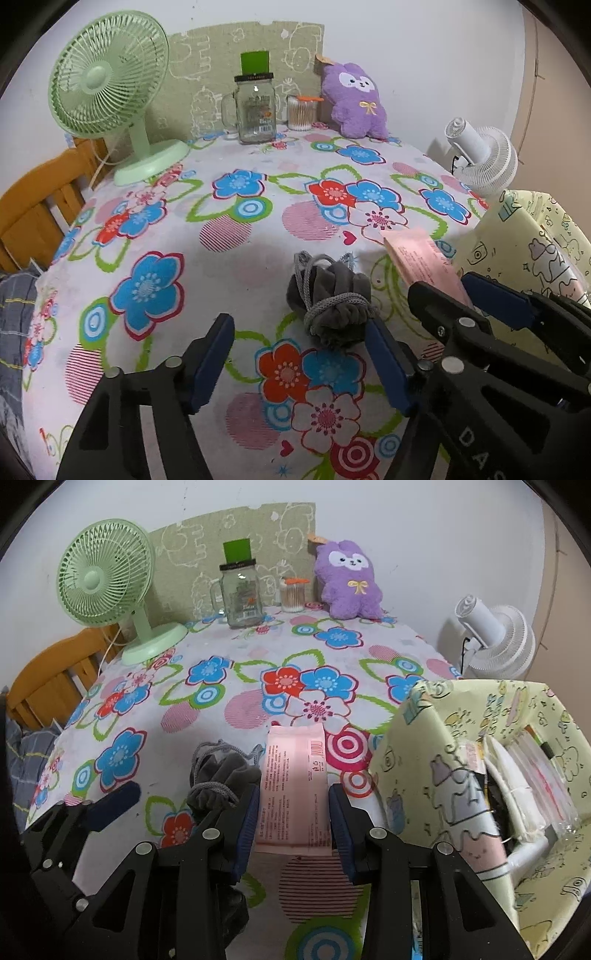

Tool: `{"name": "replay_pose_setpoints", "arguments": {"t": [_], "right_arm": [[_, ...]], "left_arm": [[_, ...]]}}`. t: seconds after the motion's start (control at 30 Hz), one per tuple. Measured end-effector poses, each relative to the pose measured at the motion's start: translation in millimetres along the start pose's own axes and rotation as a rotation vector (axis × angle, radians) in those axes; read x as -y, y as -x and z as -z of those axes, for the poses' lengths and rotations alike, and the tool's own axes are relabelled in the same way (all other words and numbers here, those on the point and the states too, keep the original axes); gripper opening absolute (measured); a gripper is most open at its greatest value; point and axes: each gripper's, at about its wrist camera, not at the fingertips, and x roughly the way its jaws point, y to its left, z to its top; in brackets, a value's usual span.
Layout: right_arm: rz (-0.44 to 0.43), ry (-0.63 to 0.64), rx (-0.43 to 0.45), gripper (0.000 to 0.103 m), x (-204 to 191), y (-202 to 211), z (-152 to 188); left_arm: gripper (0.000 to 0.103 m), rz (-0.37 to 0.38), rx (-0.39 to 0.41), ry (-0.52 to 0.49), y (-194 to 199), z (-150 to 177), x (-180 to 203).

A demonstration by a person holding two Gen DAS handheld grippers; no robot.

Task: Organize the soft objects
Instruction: 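Grasp the grey drawstring scrunchie with the left tool while the right tool holds the packet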

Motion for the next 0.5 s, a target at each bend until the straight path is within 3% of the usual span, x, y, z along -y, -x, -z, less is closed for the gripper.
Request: {"name": "replay_pose_setpoints", "arguments": {"t": [0.2, 0.3, 0.37, 0.5], "right_arm": [[0.001, 0.001, -0.012, 0.042, 1.3, -5.7, -2.1], [0.007, 0.000, -0.017, 0.042, 2.6, -8.1, -2.9], [0.008, 0.000, -0.025, 0.042, 2.8, -11.1, -3.6], [-0.009, 0.000, -0.049, 0.042, 2.2, -18.1, -4.1]], "left_arm": [[0.065, 0.052, -0.006, 0.021, -7.0, -1.4, -1.0], [0.053, 0.077, -0.008, 0.024, -9.6, -1.8, -0.5], [0.037, 0.098, -0.018, 0.026, -13.0, -2.1, -1.2], [0.028, 0.093, -0.033, 0.029, -16.8, -2.1, -2.9]]}}
